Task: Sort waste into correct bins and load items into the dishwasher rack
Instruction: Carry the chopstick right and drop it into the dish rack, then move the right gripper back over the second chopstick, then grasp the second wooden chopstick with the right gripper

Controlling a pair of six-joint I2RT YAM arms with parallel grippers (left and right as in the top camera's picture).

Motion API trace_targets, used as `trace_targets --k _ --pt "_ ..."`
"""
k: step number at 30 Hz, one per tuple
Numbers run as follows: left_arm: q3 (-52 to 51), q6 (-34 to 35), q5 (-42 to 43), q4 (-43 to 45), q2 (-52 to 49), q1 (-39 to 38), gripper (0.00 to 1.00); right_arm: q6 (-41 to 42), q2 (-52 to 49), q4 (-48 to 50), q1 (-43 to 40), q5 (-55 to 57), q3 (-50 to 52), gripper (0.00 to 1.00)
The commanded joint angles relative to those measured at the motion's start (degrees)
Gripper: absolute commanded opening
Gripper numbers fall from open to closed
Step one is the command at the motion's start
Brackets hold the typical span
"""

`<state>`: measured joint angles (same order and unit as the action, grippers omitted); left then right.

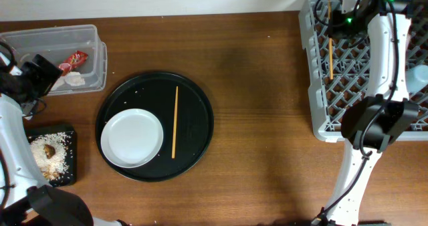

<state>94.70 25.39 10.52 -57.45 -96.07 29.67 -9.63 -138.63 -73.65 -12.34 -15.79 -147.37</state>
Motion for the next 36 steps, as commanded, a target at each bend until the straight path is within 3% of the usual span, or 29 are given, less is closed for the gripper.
trace_targets --k 1,3,5,9,12,14,17,20,23,25,31,36 --pt "0.1 0.5 0.2 0.1 0.0 0.1 0.99 -0.4 -0.3 -0.7 0.3 -0.1 -0.5 0.15" --pt "0.1 0.5 0.2 0.1 0.0 0.1 0.99 -0.4 -0.3 -1.2 0.3 -0.1 -0.5 0.27" --pt "0.1 0.5 0.2 0.1 0.0 0.1 0.99 -0.4 -0.3 -2.1 0.3 -0.1 -0.5 0.32" --pt "0.1 0.5 0.2 0.1 0.0 0.1 0.99 4.1 0.2 -4.7 0.3 -3.2 -0.6 0.33" --pt "0.1 0.5 0.2 0.1 0.0 0.1 0.99 4.2 1.8 -7.6 1.2 -15.8 -0.6 0.34" --pt "0.1 0.5 0.2 0.1 0.0 0.1 0.99 5.4 2.3 -9.2 3.2 -21.9 -0.6 0.38" --pt "0.1 0.5 0.2 0.1 0.0 0.1 0.99 7.0 2.3 -11.9 8.7 -21.6 -0.6 0.44" --pt "0.1 0.5 0.2 0.1 0.0 0.1 0.99 13.2 2.3 -12.5 16.3 -14.1 -0.6 0.47" --pt "0.1 0.5 0.2 0.1 0.0 0.1 0.99 30.9 2.0 -11.2 27.5 4.6 -0.5 0.49" --pt "0.1 0.5 0.2 0.1 0.0 0.1 0.99 36.5 1.4 -10.0 33.4 11.3 -0.5 0.52" --pt "0.1 0.5 0.2 0.1 0.0 0.1 0.99 48.7 -2.7 -5.0 48.5 20.1 -0.4 0.58" --pt "0.1 0.5 0.2 0.1 0.0 0.1 0.99 54.8 -7.2 -1.8 55.0 22.5 -0.4 0.58"
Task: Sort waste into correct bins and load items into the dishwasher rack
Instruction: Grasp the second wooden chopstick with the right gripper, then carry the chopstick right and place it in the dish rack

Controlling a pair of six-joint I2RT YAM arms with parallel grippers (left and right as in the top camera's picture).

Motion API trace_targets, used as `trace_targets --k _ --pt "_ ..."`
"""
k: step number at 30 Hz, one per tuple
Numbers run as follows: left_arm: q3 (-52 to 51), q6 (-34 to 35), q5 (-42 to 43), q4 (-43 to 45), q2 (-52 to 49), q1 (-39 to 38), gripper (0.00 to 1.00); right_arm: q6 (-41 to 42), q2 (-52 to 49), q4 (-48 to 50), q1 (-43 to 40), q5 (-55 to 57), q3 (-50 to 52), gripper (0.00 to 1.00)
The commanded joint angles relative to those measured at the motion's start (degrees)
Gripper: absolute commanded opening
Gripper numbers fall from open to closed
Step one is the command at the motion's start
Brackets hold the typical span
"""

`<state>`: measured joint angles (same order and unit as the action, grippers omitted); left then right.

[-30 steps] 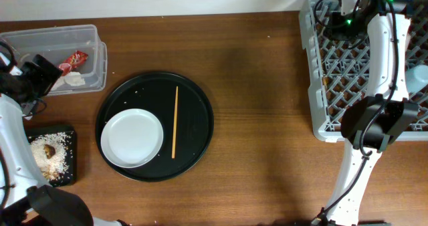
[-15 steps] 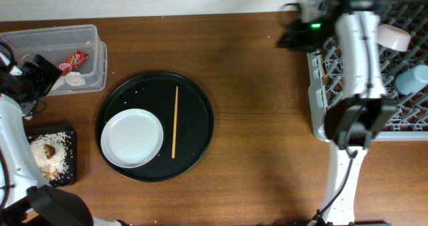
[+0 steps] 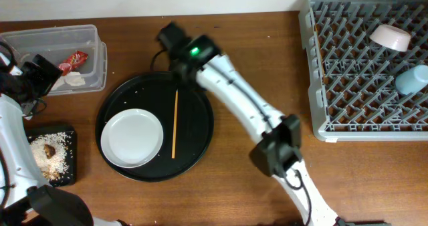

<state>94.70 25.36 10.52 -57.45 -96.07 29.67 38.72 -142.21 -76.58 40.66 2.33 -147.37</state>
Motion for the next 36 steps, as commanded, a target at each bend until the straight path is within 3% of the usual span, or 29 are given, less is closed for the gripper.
trace_targets --k 1,9,14,23,27,29,31,36 --pt "0.1 0.5 0.2 0.1 0.0 0.1 0.99 7.5 -4.6 1.8 2.9 4.4 -0.4 0.58" --pt "0.1 0.5 0.2 0.1 0.0 0.1 0.99 12.4 -10.9 4.0 5.9 4.4 -0.4 0.57" --pt "0.1 0.5 0.2 0.1 0.0 0.1 0.99 12.4 -11.9 4.0 6.0 4.3 0.1 0.44" --pt "0.1 0.5 0.2 0.1 0.0 0.1 0.99 12.8 -11.9 7.0 6.9 4.2 6.2 0.43" --pt "0.1 0.5 0.2 0.1 0.0 0.1 0.99 12.8 -11.9 7.0 7.0 3.9 7.3 0.31" --pt "0.1 0.5 0.2 0.1 0.0 0.1 0.99 12.8 -11.9 7.0 7.0 3.9 7.3 0.15" --pt "0.1 0.5 0.2 0.1 0.0 0.1 0.99 12.8 -11.8 6.8 6.9 3.3 7.1 0.06" --pt "0.1 0.5 0.2 0.1 0.0 0.1 0.99 12.8 -11.4 3.1 6.5 2.2 2.9 0.04"
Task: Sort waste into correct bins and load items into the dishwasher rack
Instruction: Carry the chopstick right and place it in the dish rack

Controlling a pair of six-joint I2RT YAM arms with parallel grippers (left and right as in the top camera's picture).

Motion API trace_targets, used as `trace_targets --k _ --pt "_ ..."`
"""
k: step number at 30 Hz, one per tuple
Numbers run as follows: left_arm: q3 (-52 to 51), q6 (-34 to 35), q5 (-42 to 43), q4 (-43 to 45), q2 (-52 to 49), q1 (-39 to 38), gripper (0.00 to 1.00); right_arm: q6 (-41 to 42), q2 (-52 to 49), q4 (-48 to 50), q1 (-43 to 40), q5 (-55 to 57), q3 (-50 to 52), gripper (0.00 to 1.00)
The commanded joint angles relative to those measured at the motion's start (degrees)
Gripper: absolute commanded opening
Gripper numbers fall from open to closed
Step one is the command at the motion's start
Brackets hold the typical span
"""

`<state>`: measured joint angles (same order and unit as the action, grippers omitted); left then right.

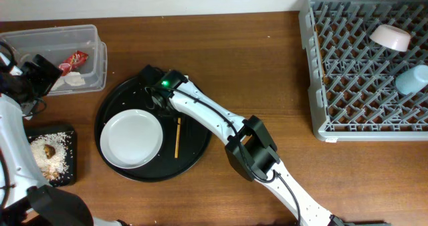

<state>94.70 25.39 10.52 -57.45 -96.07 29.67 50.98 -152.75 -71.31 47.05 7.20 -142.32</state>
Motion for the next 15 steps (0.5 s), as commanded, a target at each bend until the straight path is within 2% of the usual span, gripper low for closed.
trace_targets --k 1,4,6,9,11,15 --pt "0.1 0.5 0.2 0.1 0.0 0.1 0.99 0.0 -0.5 -3.3 -0.2 -2.6 -3.6 0.04" --pt "0.1 0.5 0.2 0.1 0.0 0.1 0.99 -2.7 0.9 -8.0 -2.1 -2.7 -9.8 0.04" --pt "0.1 0.5 0.2 0.1 0.0 0.1 1.00 -6.8 2.8 -12.9 -5.3 -2.7 -17.6 0.04" --pt "0.1 0.5 0.2 0.1 0.0 0.1 0.99 -19.0 5.4 -18.6 -11.5 -5.9 -29.8 0.04" --pt "0.1 0.5 0.2 0.1 0.0 0.1 0.99 -29.7 7.3 -22.3 -18.6 -7.4 -37.9 0.04" --pt "0.1 0.5 0.2 0.1 0.0 0.1 0.99 -46.9 11.6 -22.5 -31.8 -11.3 -37.7 0.04"
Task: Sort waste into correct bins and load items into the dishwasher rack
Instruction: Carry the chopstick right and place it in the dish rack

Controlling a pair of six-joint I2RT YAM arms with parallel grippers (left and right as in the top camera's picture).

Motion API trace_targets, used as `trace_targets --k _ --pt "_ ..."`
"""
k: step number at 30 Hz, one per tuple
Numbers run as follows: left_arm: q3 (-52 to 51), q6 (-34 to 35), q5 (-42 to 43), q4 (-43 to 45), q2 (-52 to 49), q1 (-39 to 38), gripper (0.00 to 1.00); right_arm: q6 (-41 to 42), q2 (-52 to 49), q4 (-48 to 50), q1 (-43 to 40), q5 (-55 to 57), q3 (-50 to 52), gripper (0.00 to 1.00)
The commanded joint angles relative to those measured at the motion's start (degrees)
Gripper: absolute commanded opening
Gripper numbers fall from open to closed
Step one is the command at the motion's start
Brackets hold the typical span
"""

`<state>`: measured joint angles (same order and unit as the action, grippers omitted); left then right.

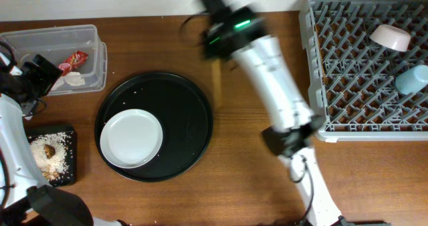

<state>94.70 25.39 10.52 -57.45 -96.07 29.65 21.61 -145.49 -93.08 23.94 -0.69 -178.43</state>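
My right gripper [217,33] is blurred with motion above the bare table, behind the black round tray [190,112] and left of the grey dishwasher rack [321,65]. A thin pale streak, the wooden chopstick [215,82], hangs from it beside the tray's right rim, so it looks shut on it. A white plate [131,138] lies on the tray. In the rack sit a pink bowl [390,36] and a blue cup [411,79]. My left gripper [37,72] rests at the clear bin [90,39]; its jaws do not show.
The clear bin holds a red wrapper [75,59] and crumpled paper [72,80]. A black container [67,176] with rice and food scraps stands at the front left. White crumbs dot the tray.
The right gripper was down on the tray at the chopstick's upper end; now it is up and to the right, off the tray. The chopstick no longer lies on the tray. The left arm has not moved.
The right arm was first over the rack's far left corner, with one chopstick in the rack and one on the tray. Then it was at the tray's back rim, then down at the tray's chopstick. Now it is between tray and rack, and the tray holds only the plate.
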Motion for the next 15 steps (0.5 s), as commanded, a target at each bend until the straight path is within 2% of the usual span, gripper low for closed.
trace_targets --k 1,5,8,12,15 --pt "0.1 0.5 0.2 0.1 0.0 0.1 0.99 -20.3 4.5 -0.9 -12.4 -4.8 -1.6 0.04" --pt "0.1 0.5 0.2 0.1 0.0 0.1 0.99 -25.9 4.3 -1.2 -27.0 -9.3 -0.2 0.04" --pt "0.1 0.5 0.2 0.1 0.0 0.2 0.99 -26.1 3.7 0.8 -34.1 -13.1 1.2 0.04" --pt "0.1 0.5 0.2 0.1 0.0 0.1 0.99 -31.4 2.4 3.6 -39.2 -18.8 5.0 0.04" --pt "0.1 0.5 0.2 0.1 0.0 0.1 0.99 -34.9 1.6 7.1 -40.1 -19.3 11.6 0.04"
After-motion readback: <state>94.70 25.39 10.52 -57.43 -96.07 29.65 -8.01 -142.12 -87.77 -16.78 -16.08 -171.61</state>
